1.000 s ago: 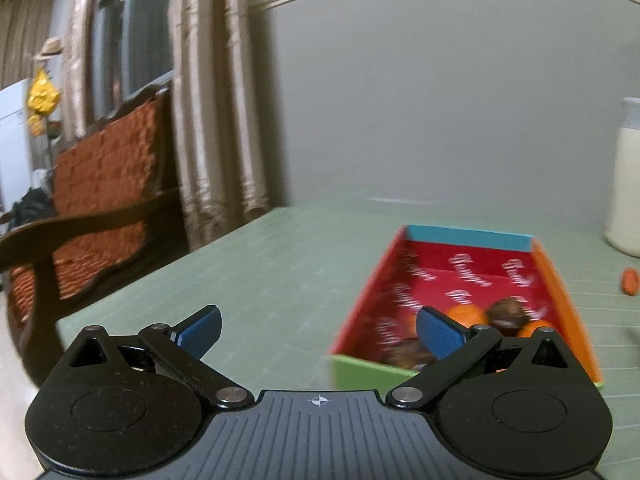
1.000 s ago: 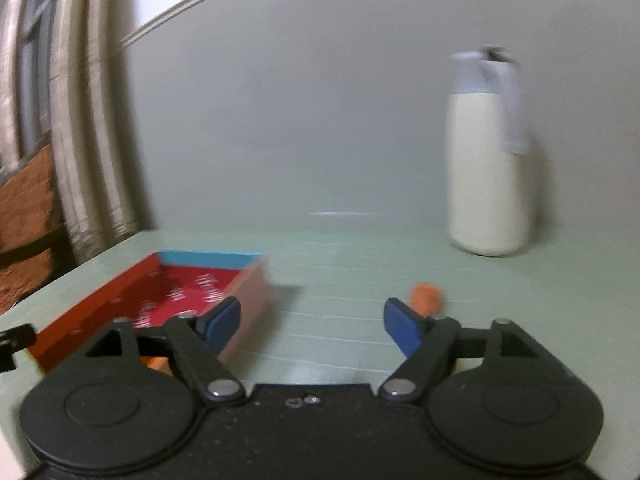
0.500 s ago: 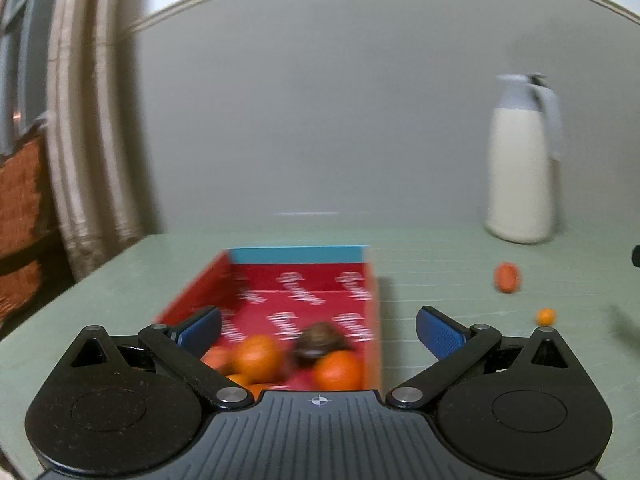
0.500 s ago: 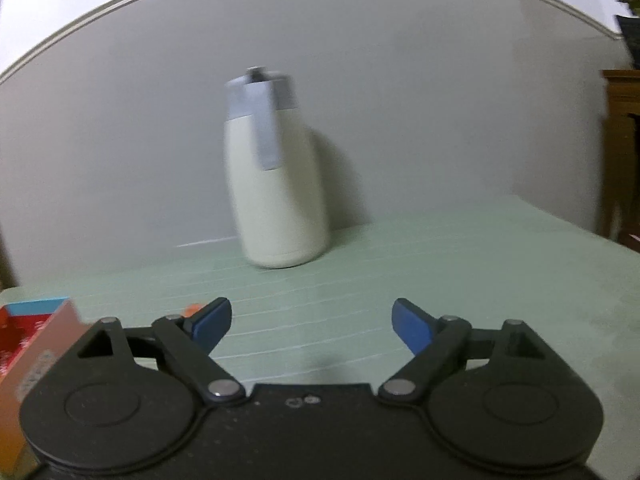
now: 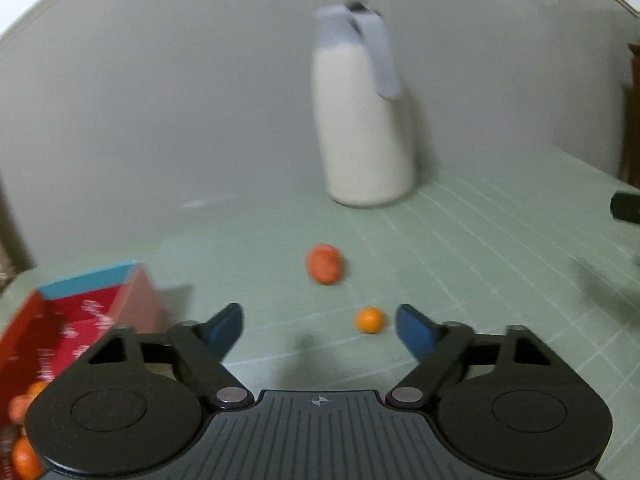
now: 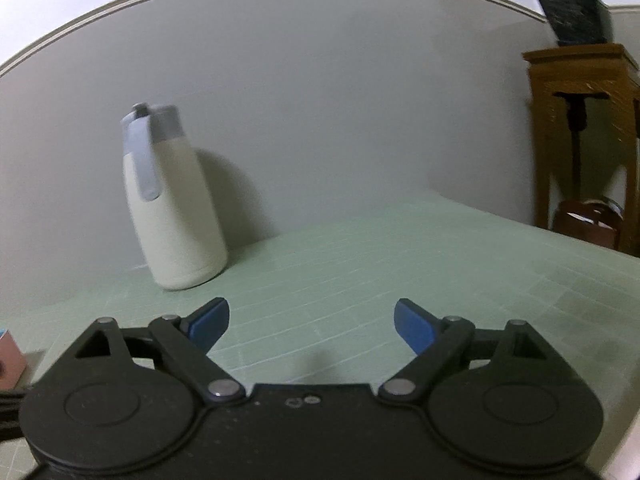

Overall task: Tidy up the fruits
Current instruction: 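Move the left gripper to the small orange and grasp it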

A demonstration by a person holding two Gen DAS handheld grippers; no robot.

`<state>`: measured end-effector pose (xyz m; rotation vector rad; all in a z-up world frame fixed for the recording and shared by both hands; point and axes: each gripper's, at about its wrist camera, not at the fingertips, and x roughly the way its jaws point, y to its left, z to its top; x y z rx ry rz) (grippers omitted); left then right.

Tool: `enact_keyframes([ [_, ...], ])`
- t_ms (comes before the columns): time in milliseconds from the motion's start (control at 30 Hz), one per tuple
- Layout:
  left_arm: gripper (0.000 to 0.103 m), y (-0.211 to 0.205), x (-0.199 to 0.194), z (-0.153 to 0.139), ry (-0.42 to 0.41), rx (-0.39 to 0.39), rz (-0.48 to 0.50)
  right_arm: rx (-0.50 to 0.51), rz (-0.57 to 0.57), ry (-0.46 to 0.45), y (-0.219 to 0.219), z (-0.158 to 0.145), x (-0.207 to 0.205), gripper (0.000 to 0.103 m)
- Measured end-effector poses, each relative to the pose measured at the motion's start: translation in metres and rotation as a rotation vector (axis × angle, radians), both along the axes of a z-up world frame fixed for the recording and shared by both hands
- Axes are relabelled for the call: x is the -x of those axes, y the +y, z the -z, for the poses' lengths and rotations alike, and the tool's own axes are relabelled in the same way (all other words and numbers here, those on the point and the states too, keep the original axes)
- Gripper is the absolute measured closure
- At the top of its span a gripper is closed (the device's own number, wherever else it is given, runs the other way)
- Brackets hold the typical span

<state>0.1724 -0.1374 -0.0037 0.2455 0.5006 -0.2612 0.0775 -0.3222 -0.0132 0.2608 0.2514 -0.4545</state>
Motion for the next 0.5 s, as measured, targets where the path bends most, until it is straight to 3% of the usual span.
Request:
enact_keyframes([
  [167, 0.027, -0.021, -0.011, 0.010, 0.038, -0.011, 0.017, -0.017, 0.009, -0.010, -0.016, 0.001, 0.002, 0.011],
  [267, 0.053, -0.025, -0.022, 0.016, 0.098, 0.001, 0.037, -0.020, 0.008, -0.007, -0.016, 0.001, 0.008, 0.011],
  [433, 0.058, -0.024, -0.033, 0.021, 0.142, 0.045, 0.031, -0.025, 0.006, -0.001, -0.018, 0.001, 0.007, 0.010],
  [500, 0.077, -0.024, -0.032, 0.021, 0.148, 0.060, 0.046, -0.027, 0.007, -0.001, -0.019, 0.000, 0.007, 0.010],
])
